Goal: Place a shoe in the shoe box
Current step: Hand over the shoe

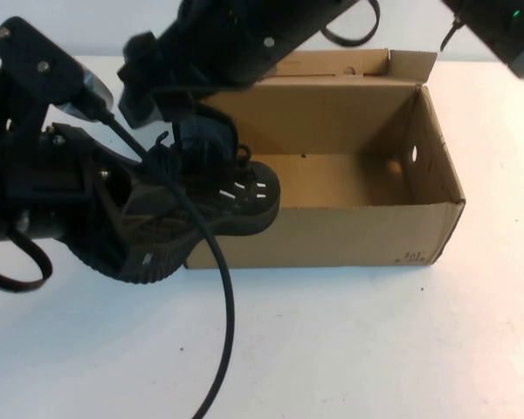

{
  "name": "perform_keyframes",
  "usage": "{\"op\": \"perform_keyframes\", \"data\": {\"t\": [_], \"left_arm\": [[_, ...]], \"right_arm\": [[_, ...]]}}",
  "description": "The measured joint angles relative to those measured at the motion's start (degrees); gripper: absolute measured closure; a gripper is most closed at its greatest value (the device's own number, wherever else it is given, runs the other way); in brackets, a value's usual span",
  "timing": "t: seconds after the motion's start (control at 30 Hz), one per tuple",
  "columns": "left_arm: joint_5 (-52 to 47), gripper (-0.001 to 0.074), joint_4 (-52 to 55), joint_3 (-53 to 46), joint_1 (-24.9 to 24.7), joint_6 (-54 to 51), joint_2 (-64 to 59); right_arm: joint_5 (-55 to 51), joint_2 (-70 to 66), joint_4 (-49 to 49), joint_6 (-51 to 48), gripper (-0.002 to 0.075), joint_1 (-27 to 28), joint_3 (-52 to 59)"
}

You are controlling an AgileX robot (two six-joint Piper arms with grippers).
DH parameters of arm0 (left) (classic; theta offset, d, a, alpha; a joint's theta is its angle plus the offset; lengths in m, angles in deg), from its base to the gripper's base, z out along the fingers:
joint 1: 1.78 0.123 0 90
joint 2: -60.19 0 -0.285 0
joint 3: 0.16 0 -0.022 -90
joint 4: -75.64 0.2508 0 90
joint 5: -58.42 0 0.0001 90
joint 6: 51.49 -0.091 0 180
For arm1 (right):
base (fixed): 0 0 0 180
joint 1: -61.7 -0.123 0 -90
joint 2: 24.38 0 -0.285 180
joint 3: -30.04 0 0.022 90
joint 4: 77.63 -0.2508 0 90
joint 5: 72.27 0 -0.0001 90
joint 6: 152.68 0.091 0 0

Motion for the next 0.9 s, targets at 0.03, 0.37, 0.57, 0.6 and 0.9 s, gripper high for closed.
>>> {"op": "perform_keyframes", "data": {"t": [0.03, 0.37, 0.57, 0.6, 0.9], "left_arm": [[0.3, 0.0668, 0.0, 0.0, 0.0, -0.4, 0.0], [0.4, 0.0669, -0.1, 0.6, 0.0, -2.2, 2.4], [-1.3, 0.0669, -0.2, 4.5, 0.0, -2.8, 2.8], [-2.1, 0.0669, -0.6, 5.2, 0.0, -3.4, 2.8], [-12.4, 0.0669, -4.4, 9.2, -0.1, -10.6, 3.0]], "right_arm": [[0.0, 0.1, -0.2, -1.1, 0.0200, 0.0, -1.0], [0.0, 4.6, -0.6, -21.3, 0.0265, -0.1, -5.8], [-0.1, 9.8, 0.8, -26.6, 0.0288, -0.2, -5.9], [-0.2, 10.8, 1.1, -27.4, 0.0298, -0.2, -5.9], [-0.2, 22.0, 6.0, -34.6, 0.0349, -0.2, 6.2]]}}
